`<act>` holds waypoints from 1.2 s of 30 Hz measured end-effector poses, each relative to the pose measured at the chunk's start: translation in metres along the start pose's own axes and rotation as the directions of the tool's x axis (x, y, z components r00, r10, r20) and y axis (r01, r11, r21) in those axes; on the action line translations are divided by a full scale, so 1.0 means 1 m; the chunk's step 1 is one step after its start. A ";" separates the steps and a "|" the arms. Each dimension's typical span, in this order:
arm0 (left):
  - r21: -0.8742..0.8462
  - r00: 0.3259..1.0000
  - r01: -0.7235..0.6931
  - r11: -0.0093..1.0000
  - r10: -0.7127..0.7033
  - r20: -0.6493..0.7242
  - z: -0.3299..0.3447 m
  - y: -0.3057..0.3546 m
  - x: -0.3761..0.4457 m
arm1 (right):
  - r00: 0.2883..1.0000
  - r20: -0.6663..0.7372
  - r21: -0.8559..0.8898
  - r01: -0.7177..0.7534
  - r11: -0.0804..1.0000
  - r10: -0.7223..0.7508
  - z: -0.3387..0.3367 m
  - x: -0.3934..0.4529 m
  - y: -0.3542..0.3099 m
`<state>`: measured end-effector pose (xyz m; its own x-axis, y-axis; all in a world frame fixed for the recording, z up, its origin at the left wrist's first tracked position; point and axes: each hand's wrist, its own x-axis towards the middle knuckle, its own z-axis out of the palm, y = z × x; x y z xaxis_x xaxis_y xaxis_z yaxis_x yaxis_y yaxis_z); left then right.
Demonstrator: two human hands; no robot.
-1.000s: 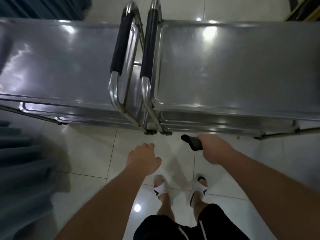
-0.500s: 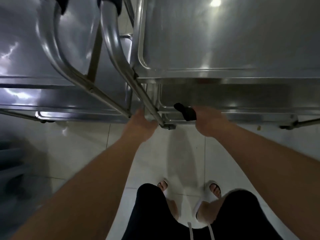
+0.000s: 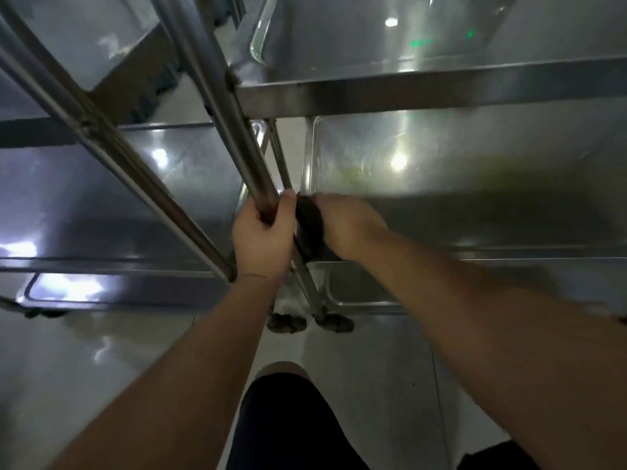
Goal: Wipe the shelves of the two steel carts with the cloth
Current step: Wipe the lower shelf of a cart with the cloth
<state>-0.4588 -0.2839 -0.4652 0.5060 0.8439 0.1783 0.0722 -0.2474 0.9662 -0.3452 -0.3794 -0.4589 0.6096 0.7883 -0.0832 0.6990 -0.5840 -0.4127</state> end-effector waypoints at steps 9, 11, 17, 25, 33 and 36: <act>-0.226 0.998 0.042 0.973 -0.052 -0.039 0.020 -0.008 -0.002 | 0.972 0.210 0.018 0.104 0.994 -0.106 0.051 -0.003 0.023; -0.214 0.996 0.037 0.976 -0.054 -0.076 0.025 -0.009 -0.001 | 0.986 0.165 -0.019 0.042 0.999 -0.039 0.056 -0.014 0.038; -0.134 0.995 -0.006 0.991 -0.007 -0.099 0.025 -0.021 0.007 | 0.970 -0.024 -0.149 -0.241 0.959 0.240 0.024 -0.009 0.157; -0.177 0.984 -0.083 0.981 0.052 -0.172 0.031 -0.032 0.012 | 0.942 -0.140 -0.109 -0.320 0.941 0.304 0.011 0.104 0.150; -0.180 0.975 -0.153 0.972 0.119 -0.185 0.030 -0.030 0.011 | 0.921 0.136 -0.116 0.381 0.917 -0.366 0.047 0.039 0.093; -0.159 0.976 -0.156 0.975 0.127 -0.178 0.030 -0.029 0.010 | 0.948 0.106 -0.150 0.315 0.937 -0.301 0.024 0.032 0.136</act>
<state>-0.4300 -0.2826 -0.4974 0.3497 0.8769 0.3297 -0.1449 -0.2971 0.9438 -0.2395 -0.4290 -0.5392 0.3276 0.9435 -0.0509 0.9030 -0.3285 -0.2769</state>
